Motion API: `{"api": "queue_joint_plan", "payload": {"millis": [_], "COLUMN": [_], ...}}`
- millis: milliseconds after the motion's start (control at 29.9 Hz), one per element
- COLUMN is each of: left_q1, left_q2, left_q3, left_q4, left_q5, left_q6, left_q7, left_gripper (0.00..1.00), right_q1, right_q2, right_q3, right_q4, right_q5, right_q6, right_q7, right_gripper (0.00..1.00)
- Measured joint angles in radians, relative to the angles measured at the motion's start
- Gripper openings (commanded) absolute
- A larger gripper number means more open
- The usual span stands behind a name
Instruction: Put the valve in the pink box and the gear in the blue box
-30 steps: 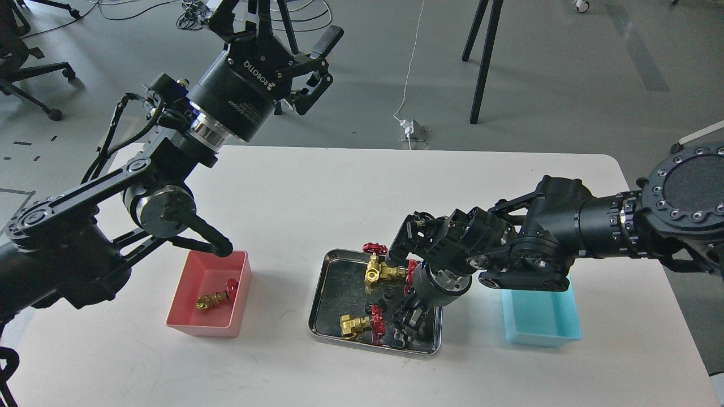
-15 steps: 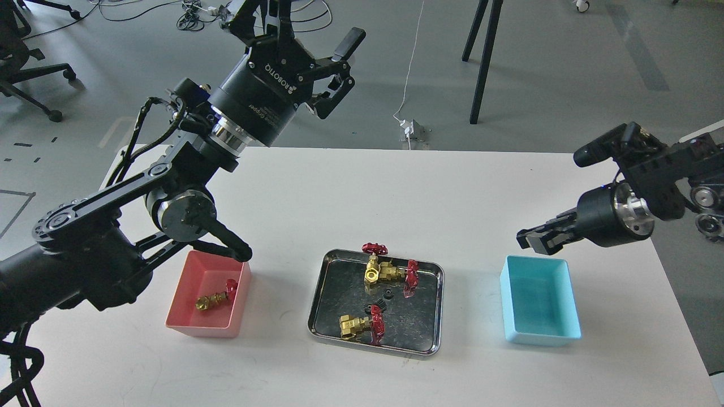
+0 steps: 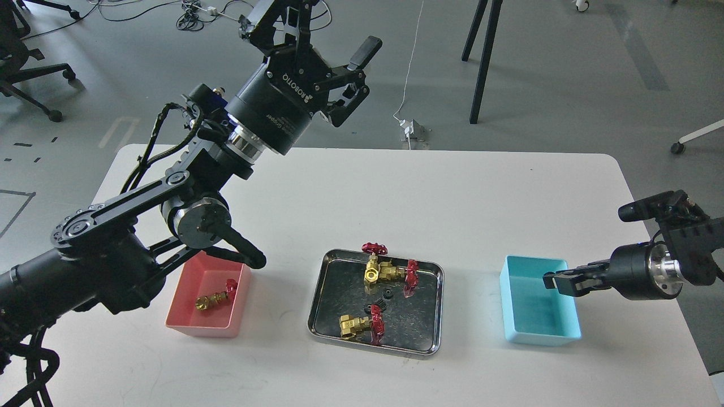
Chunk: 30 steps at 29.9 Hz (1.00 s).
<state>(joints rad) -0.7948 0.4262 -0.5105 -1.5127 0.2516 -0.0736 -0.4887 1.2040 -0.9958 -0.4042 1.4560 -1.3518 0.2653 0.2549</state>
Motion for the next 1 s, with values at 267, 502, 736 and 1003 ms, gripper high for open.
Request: {"api": "queue_joint_plan", "payload": {"millis": [267,502,736,1003], "left_q1": [-0.118,-0.308,-0.324,-0.253], "left_q2": [0.015,0.003,-0.064,-0.156], "left_q3": [0.114,0.303,0.189,0.025], "left_q4": [0.136,0.366,0.637,0.831], "left_q5": [-0.002,-0.093,-0.235,-0.256], "left_q6": [-0.007,-0.004,-0.126,-0.411], "left_q7": [0.000,0.000,0.000,0.000], "left_gripper": [0.93,0.93,0.94,0.95], "right_q1": [-0.010,-0.015,-0.029,-0.055], "right_q2": [-0.025,0.009,0.164,0.425], "right_q3": [0.140,0.472,0.653,0.700], "right_q4": [-0.031,-0.155,-0.442,-0.792], "right_q5": [0.133,0.771,1.486,1.561], "right_q6": [-0.036,-0.087,0.125,0.223], "right_q7": [0.001,0.001,0.017,0.041], "right_gripper": [1.00,1.00,1.00,1.00]}}
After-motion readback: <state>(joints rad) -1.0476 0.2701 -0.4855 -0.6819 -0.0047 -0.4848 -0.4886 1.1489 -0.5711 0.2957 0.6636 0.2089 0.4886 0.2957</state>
